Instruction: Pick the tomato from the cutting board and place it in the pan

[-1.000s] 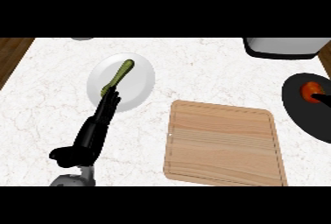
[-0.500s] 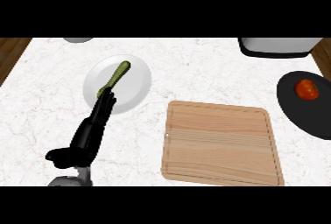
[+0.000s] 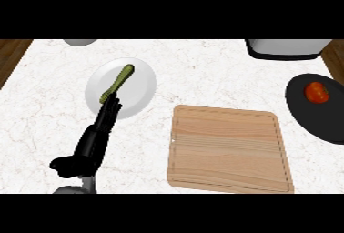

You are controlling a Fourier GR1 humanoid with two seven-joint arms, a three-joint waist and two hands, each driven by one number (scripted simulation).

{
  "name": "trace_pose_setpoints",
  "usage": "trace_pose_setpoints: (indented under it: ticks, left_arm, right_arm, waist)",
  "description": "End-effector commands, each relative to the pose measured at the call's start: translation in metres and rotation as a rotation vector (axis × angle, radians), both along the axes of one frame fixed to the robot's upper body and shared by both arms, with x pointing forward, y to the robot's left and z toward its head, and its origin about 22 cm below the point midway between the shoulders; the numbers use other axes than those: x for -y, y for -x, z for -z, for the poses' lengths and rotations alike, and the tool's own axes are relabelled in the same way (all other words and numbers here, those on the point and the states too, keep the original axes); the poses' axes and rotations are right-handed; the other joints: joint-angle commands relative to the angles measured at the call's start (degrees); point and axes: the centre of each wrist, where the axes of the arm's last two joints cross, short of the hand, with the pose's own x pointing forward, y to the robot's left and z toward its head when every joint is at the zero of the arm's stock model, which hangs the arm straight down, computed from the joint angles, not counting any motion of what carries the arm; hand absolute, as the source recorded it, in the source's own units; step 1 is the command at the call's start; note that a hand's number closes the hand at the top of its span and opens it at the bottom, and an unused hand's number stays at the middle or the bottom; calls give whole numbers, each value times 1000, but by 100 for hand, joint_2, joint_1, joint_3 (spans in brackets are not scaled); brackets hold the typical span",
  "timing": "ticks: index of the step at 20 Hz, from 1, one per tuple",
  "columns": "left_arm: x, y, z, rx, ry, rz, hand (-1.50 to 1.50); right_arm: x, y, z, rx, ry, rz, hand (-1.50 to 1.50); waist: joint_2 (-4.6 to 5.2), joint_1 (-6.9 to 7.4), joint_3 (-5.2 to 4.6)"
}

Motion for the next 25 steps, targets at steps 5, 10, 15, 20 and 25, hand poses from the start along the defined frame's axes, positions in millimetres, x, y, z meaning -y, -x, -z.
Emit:
trace_pose_setpoints:
  ticks: [5,10,15,20,25]
  left_arm:
    - [16,-3,-10,-5,11,12,0]
    - [-21,-1,-8,-7,-5,10,0]
    - [-6,-11,-3,4,4,-11,0]
    - [-1,-5,-6,6,-4,-10,0]
    - [-24,-2,-4,1,-12,-3,0]
  right_arm:
    - [9,23,4,31,-3,-100,-150]
    - [-1,27,23,27,30,-98,-150]
    - [12,26,1,10,56,-73,-150]
    - [0,39,29,13,114,-66,-150]
    - [0,26,19,19,178,-40,-150]
  waist:
    - [-17,-24,-6]
    - [-18,2,-5]
    - [-18,-19,-9]
    - [-8,14,4]
    - [-26,-27,-13]
